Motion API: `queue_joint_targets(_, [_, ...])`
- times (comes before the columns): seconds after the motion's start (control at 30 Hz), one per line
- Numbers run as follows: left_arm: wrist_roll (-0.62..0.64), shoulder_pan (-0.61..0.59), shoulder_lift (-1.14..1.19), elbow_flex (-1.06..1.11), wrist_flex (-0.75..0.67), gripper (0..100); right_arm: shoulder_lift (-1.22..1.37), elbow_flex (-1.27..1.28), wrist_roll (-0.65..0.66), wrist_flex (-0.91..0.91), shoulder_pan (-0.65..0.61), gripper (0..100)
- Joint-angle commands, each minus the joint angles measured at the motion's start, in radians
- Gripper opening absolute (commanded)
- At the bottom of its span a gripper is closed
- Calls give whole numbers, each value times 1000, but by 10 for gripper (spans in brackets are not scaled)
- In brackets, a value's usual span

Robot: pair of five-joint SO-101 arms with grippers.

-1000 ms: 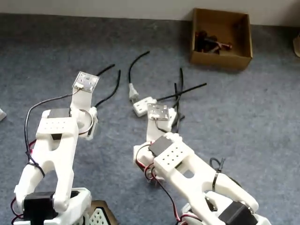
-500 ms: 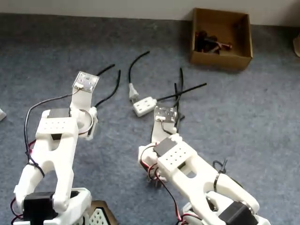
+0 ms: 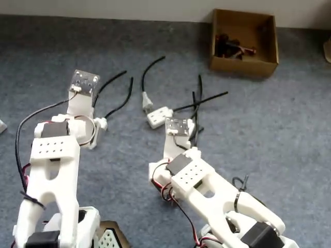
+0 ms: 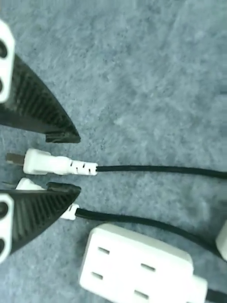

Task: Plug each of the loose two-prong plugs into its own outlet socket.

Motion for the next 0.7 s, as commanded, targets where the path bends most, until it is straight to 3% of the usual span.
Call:
queue_joint_targets(0.0, [12,10,-67,13,-20,213,-36,18,-18,-27,-15,142])
queue_joint_targets(0.67, [9,7,-79,59,-26,213,-35,31,-18,-30,-18,137])
